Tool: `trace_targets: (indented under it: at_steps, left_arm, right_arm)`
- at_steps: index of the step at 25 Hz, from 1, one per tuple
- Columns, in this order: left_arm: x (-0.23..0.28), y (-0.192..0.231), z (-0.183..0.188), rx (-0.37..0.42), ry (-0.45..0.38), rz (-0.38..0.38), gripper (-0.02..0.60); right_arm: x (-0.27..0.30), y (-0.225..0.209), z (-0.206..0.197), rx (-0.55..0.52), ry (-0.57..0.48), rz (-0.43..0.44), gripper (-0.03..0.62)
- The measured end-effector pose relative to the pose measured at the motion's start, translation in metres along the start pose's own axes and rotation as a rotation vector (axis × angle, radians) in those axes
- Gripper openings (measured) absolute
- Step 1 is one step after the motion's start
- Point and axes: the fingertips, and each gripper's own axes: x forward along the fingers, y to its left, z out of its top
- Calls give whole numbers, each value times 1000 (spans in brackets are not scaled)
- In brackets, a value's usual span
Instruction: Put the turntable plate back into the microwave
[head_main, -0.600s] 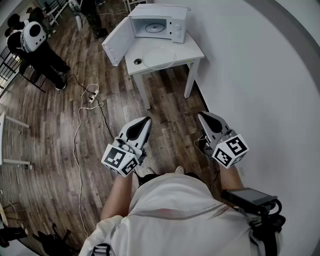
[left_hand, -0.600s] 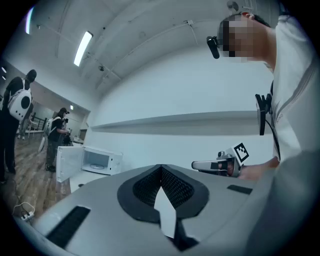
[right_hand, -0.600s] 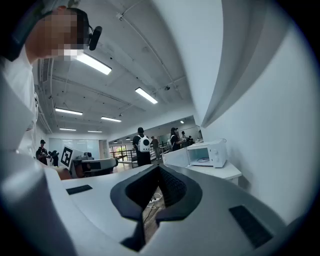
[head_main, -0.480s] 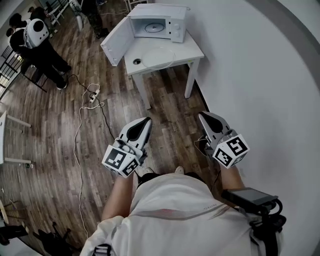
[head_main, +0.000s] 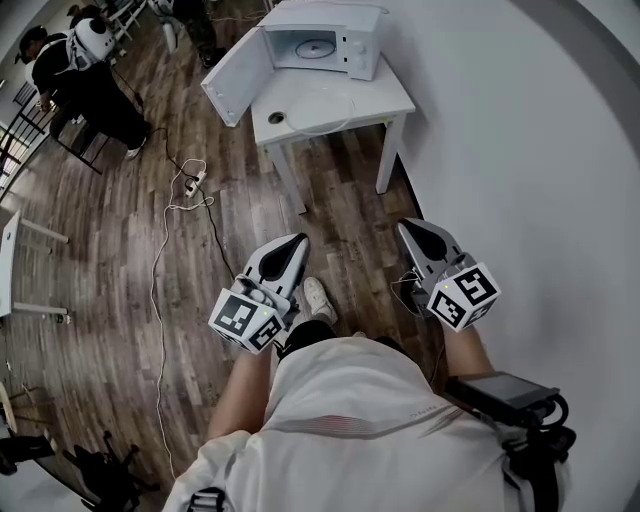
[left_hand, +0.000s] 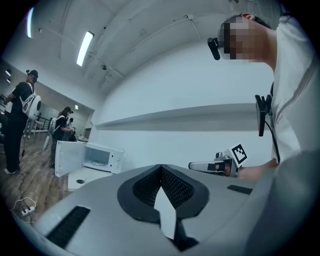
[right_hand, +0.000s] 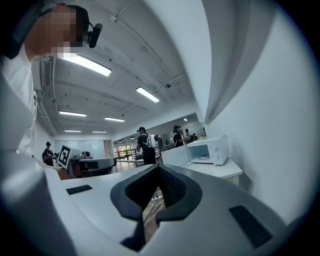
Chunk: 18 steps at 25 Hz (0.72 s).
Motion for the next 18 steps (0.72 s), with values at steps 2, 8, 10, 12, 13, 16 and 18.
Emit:
trace_targets:
  at_steps: [2, 8, 10, 12, 13, 16, 18]
  left_arm:
    - [9, 4, -4, -4, 2, -7, 9]
    - [52, 22, -11, -3, -1, -46, 9]
    - [67, 29, -9, -5, -6, -48, 9]
    - [77, 39, -7, -2, -8, -50, 9]
    - [81, 45, -6, 2, -7, -51, 9]
    - [93, 74, -6, -4, 0, -41, 9]
    - [98, 96, -6, -22, 5, -22, 9]
  right_arm:
    - [3, -7, -1, -4, 0, -3, -3]
    - [13, -45, -2, -3, 4, -50, -3]
    - [18, -58, -2, -6, 12, -58, -3]
    - [28, -68, -1, -5, 16, -61, -3]
    - [35, -72, 0, -4, 16, -61, -3]
    - [65, -84, 2, 0, 20, -50, -5]
    - [88, -89, 2, 6, 32, -36, -3]
